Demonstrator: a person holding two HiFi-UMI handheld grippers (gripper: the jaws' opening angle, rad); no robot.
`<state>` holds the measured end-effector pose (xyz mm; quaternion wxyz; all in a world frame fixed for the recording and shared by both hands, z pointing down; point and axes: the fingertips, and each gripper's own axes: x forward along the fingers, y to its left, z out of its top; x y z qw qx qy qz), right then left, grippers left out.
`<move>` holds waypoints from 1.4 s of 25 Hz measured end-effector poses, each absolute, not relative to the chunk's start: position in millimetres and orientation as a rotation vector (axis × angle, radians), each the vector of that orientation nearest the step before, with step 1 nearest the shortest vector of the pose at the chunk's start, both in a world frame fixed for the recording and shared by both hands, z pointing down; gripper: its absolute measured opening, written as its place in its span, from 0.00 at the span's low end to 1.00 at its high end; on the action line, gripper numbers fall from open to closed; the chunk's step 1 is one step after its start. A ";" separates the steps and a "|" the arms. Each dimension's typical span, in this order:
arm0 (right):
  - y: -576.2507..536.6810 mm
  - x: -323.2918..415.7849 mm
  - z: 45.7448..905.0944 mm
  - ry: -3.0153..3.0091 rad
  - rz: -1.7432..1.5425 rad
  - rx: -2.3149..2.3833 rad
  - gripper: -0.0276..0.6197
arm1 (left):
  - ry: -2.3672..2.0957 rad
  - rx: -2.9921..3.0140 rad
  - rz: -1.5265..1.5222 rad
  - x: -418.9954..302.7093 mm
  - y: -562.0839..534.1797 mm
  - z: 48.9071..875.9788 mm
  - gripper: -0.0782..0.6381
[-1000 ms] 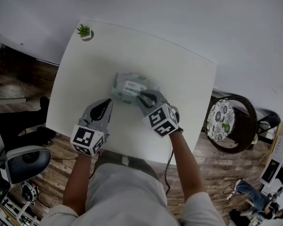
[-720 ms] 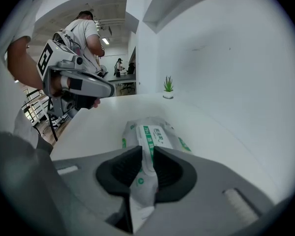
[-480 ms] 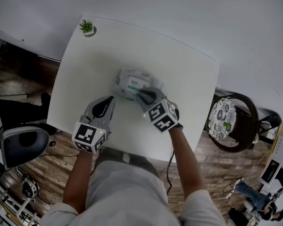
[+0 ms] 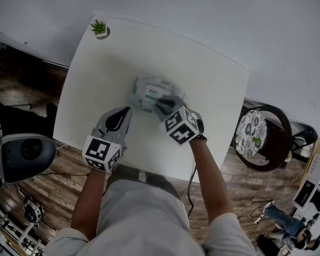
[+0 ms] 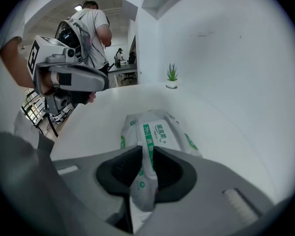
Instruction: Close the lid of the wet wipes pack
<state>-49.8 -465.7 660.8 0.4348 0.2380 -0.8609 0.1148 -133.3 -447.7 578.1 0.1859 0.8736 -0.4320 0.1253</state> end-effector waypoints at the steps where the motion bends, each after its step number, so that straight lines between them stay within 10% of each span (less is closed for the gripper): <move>1: -465.7 -50.2 661.6 -2.133 0.281 0.580 0.16 | -1.218 2.460 0.352 -133.4 -448.0 578.2 0.12; 35: -471.5 -62.8 661.8 -2.121 0.234 0.523 0.16 | -1.213 2.451 0.352 -135.9 -453.3 580.8 0.12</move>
